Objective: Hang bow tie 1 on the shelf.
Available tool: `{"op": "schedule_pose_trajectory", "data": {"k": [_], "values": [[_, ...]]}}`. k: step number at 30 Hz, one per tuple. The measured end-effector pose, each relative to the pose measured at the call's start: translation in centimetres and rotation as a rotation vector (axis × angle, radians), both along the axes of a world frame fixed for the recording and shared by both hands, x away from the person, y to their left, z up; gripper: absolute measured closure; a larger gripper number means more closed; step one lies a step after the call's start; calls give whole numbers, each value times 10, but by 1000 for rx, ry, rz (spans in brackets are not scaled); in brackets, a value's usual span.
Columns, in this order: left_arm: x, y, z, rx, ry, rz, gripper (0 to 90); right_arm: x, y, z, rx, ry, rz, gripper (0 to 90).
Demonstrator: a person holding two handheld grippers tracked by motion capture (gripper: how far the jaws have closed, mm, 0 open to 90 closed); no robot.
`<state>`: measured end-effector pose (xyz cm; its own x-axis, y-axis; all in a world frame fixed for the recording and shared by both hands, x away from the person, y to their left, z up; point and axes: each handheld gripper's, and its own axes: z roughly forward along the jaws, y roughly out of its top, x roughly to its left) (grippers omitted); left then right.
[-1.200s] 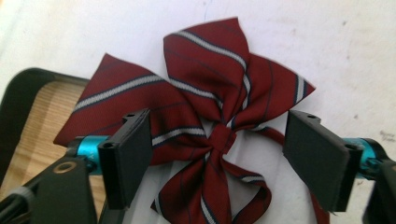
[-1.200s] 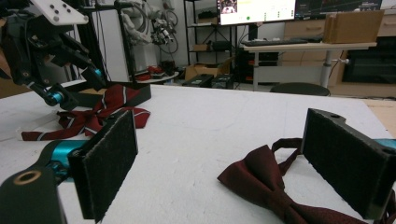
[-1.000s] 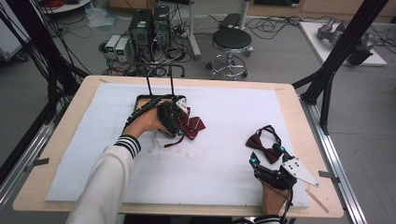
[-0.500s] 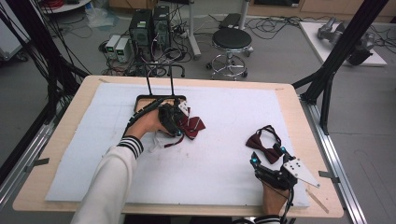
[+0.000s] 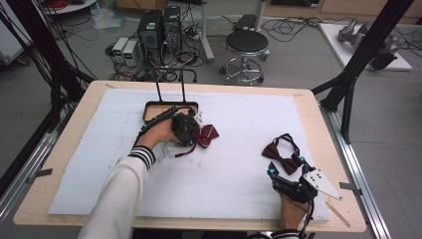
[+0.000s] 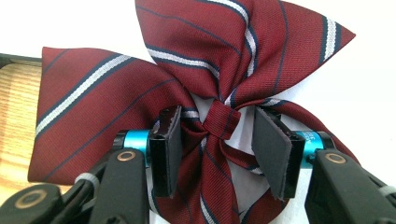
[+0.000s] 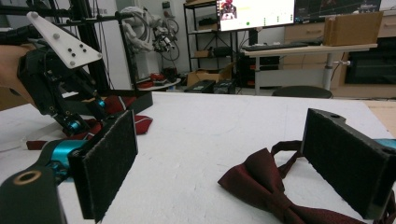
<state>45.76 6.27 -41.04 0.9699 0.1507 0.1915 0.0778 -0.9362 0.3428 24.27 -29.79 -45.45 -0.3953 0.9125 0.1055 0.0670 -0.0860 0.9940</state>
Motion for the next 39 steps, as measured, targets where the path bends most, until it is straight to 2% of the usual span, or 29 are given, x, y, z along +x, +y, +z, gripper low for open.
{"op": "schedule_pose_trajectory", "data": {"k": [1,4,11,14,17,20,23,28,31,36,39], "values": [[0,0,0,0,10,0,537,0,0,0,-3,-3,-2,100],[0,-1,1,7,-3,6,594,0,0,0,-2,-2,-2,100],[0,-3,1,19,22,29,683,0,-1,0,1,-5,-1,99],[-2,-5,1,21,42,74,734,0,0,0,2,-3,0,100],[-2,-6,1,21,47,103,742,0,0,0,3,-3,0,99],[-3,-5,1,17,48,112,743,0,-1,0,3,-3,1,100],[-6,-4,1,-20,48,115,743,0,-1,0,3,-3,2,100],[-8,-3,3,-29,42,115,743,0,0,0,1,-4,0,100],[-10,-1,7,-48,24,114,743,0,0,0,2,-4,0,99],[-16,4,14,-91,9,145,743,0,0,0,2,-4,0,99],[-21,11,21,-121,-13,182,743,0,0,0,1,-4,-1,99]]}}
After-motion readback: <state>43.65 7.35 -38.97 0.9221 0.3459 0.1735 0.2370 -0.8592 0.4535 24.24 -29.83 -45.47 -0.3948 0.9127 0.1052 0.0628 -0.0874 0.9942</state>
